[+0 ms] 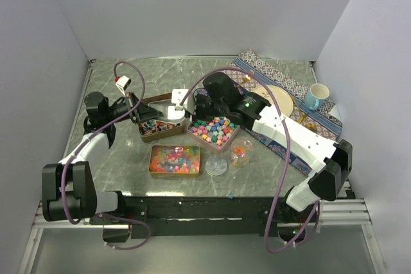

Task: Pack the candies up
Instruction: Adjust the spatula.

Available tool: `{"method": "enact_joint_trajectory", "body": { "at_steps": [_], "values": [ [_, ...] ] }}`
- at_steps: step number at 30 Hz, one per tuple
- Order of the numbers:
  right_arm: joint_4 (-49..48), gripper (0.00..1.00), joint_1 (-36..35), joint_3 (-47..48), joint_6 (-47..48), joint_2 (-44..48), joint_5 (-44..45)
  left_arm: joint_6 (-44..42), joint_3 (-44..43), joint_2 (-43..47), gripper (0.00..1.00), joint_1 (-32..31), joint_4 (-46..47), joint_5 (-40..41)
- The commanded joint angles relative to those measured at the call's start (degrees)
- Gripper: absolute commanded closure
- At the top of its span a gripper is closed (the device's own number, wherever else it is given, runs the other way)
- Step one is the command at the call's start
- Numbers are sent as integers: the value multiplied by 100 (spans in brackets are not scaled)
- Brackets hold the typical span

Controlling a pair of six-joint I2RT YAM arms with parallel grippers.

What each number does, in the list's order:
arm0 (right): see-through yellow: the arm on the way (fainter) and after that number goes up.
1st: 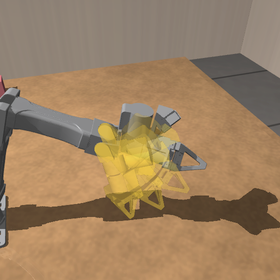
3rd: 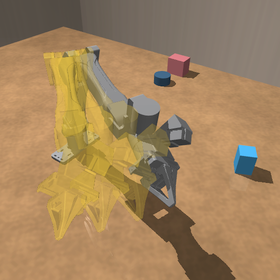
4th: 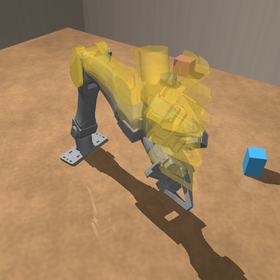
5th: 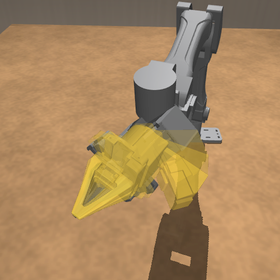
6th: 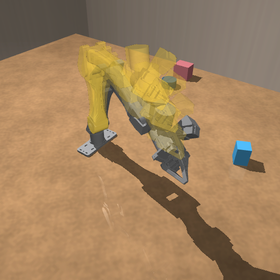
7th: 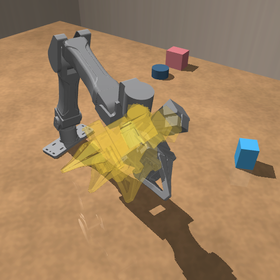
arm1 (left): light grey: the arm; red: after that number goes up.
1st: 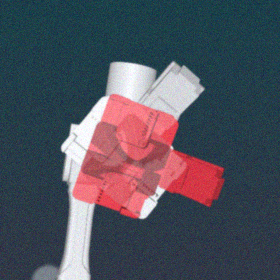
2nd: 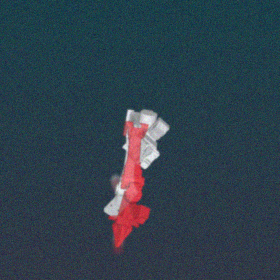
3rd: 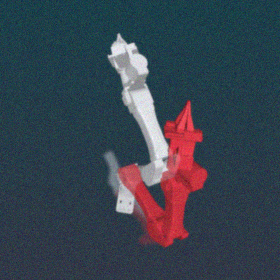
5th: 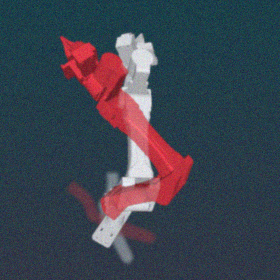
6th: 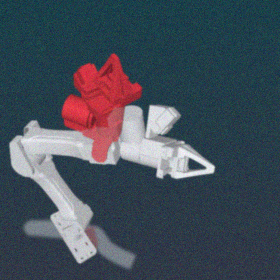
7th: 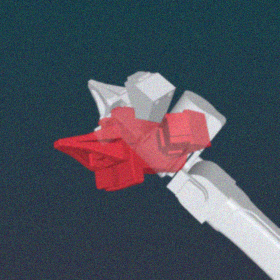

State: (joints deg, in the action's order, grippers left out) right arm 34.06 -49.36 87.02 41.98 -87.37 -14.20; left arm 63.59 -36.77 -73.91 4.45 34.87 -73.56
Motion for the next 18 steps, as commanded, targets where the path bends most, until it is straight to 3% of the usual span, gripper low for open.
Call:
{"method": "enact_joint_trajectory", "body": {
  "at_steps": [1,3,5,10,12,14,15,18],
  "values": [
    [276,100,6,166,100,-280,-83,84,-444,43,99,3,48,-240],
    [329,100,58,218,66,-272,-92,-406,-672,34,70,222,-819,173],
    [425,100,250,315,13,-271,-154,-418,-726,17,37,415,-823,742],
    [1680,100,998,1000,766,-421,-110,-1497,-1551,35,29,1040,-2698,2115],
    [2225,100,1313,1306,1458,-569,153,-2425,-1971,-18,28,979,-3728,3305],
    [2981,100,1455,1431,1935,-632,634,-2737,-2018,-53,29,935,-4600,4030],
    [3288,100,1586,1431,2381,-649,794,-2825,-1940,-27,29,926,-4821,4904],
    [3519,100,1728,1257,3120,-623,1408,-2721,-1413,113,30,926,-5043,5360]
  ]
}}
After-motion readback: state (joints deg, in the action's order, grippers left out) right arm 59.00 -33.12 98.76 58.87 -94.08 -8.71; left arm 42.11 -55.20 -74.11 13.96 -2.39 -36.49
